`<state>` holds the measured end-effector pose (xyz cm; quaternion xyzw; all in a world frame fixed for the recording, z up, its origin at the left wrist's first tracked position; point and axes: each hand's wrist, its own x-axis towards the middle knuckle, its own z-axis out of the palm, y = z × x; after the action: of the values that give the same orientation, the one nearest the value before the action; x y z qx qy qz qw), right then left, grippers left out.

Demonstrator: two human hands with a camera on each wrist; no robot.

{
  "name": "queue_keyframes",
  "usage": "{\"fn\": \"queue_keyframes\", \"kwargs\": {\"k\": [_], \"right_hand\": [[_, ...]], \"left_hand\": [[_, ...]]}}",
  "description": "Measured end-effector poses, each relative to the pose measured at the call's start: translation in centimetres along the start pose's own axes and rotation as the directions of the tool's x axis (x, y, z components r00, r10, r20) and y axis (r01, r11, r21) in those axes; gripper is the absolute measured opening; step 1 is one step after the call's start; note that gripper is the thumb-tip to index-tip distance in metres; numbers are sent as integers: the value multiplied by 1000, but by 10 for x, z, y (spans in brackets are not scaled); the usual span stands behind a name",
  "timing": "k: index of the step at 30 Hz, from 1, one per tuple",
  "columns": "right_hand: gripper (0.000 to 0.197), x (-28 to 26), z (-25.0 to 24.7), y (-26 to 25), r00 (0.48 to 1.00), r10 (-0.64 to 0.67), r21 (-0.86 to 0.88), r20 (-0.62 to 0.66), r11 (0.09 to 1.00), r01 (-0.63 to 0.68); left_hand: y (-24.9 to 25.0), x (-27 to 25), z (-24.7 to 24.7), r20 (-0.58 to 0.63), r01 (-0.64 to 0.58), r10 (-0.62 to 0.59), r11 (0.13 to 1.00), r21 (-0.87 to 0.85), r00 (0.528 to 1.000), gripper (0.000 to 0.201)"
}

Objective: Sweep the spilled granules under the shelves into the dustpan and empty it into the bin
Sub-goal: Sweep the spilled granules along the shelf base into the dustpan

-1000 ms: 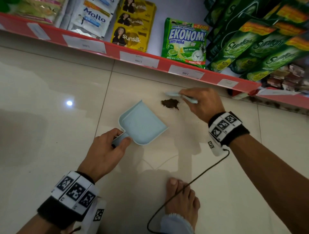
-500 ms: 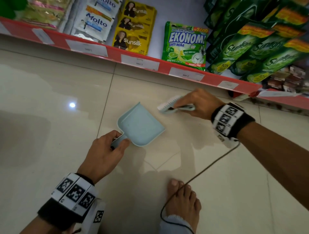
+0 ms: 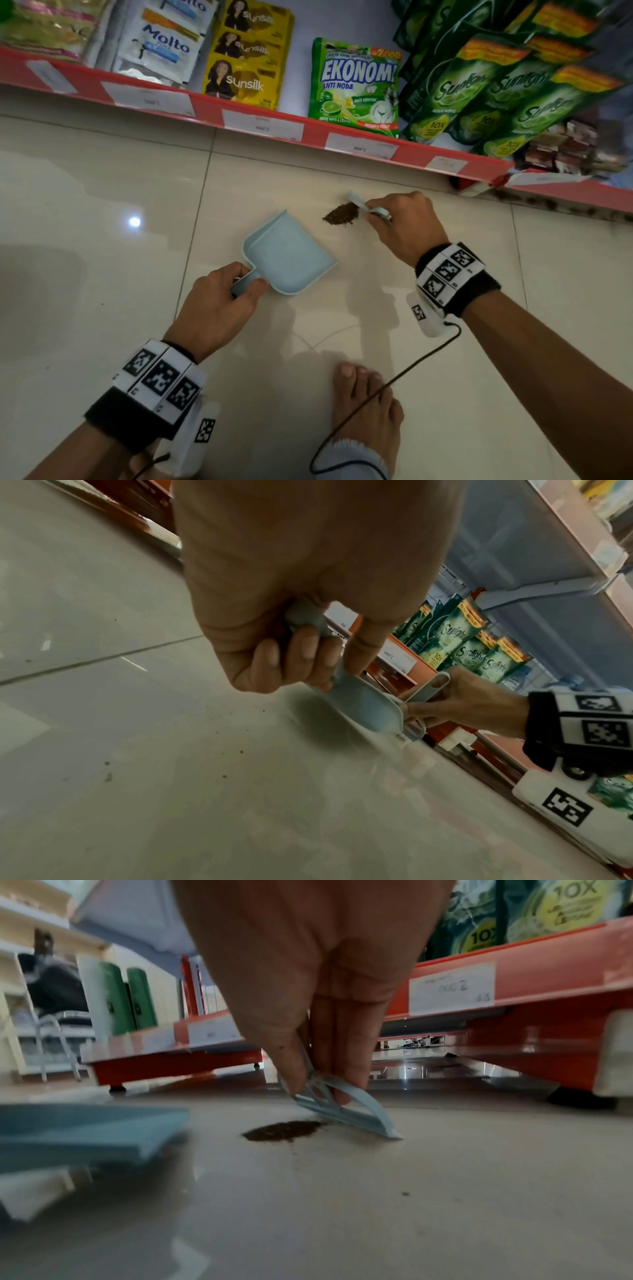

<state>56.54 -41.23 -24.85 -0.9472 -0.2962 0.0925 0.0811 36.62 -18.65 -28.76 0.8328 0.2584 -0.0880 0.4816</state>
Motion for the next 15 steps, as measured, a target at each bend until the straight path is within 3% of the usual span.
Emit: {"fn": "queue_keyframes", "kwargs": {"k": [7, 11, 15], "right_hand": [[17, 6, -14, -5, 966, 55, 36, -252, 998, -47], [25, 30, -9, -1, 975, 169, -125, -146, 974, -187], [27, 28, 2, -13, 999, -45, -73, 0, 996, 45]], "left_hand": [[6, 5, 3, -2, 9, -9, 998, 65, 1000, 27], [8, 5, 5, 15, -11, 10, 997, 76, 1000, 26], [10, 3, 5, 21, -14, 12, 998, 63, 1000, 26]]}}
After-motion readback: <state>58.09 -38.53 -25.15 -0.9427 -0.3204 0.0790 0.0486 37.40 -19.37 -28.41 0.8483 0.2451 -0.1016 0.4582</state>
